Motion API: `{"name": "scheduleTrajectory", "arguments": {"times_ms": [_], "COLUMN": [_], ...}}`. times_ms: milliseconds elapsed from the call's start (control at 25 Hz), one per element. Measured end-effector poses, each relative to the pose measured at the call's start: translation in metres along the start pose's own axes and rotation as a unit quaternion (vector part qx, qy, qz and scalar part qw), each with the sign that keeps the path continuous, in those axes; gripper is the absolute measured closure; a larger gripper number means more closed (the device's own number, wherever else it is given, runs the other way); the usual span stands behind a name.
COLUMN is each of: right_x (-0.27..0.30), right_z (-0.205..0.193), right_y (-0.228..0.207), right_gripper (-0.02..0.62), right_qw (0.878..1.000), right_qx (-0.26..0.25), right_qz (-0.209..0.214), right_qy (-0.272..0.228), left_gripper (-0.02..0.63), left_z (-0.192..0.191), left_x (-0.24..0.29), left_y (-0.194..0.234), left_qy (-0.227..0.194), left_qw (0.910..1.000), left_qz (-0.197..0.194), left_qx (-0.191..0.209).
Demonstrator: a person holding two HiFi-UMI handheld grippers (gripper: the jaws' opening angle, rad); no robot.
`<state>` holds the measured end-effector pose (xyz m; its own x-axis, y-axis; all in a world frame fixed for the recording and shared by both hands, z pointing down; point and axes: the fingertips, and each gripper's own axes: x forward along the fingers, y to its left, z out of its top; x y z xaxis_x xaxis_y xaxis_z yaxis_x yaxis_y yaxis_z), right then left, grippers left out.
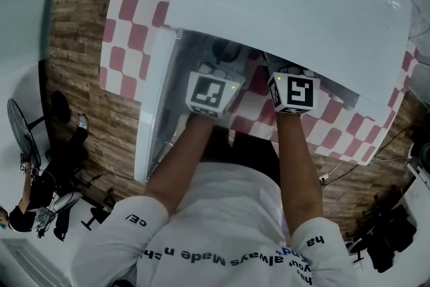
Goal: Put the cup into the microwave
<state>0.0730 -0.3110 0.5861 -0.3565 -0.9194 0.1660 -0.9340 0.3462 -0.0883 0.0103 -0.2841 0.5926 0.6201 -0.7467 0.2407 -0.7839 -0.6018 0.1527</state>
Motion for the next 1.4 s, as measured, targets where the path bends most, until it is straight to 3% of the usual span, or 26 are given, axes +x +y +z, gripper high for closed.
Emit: {"name": "scheduleTrajectory", "arguments": {"times_ms": [1400], "right_x": [-0.025], "right_z": [-0.035], "right_y": [0.011], "right_gripper": [0.147], "right_qw": [0.999], "right_qx": [0.006], "right_qz": [0.008], "right_qy": [0.043], "left_gripper": [0.512], "left_z": [-0.012], "left_x": [-0.02], "left_y": [-0.004], "left_qy": [0.017], "left_qw": [0.9998], "left_qz": [-0.002], "left_qx": [0.006]}}
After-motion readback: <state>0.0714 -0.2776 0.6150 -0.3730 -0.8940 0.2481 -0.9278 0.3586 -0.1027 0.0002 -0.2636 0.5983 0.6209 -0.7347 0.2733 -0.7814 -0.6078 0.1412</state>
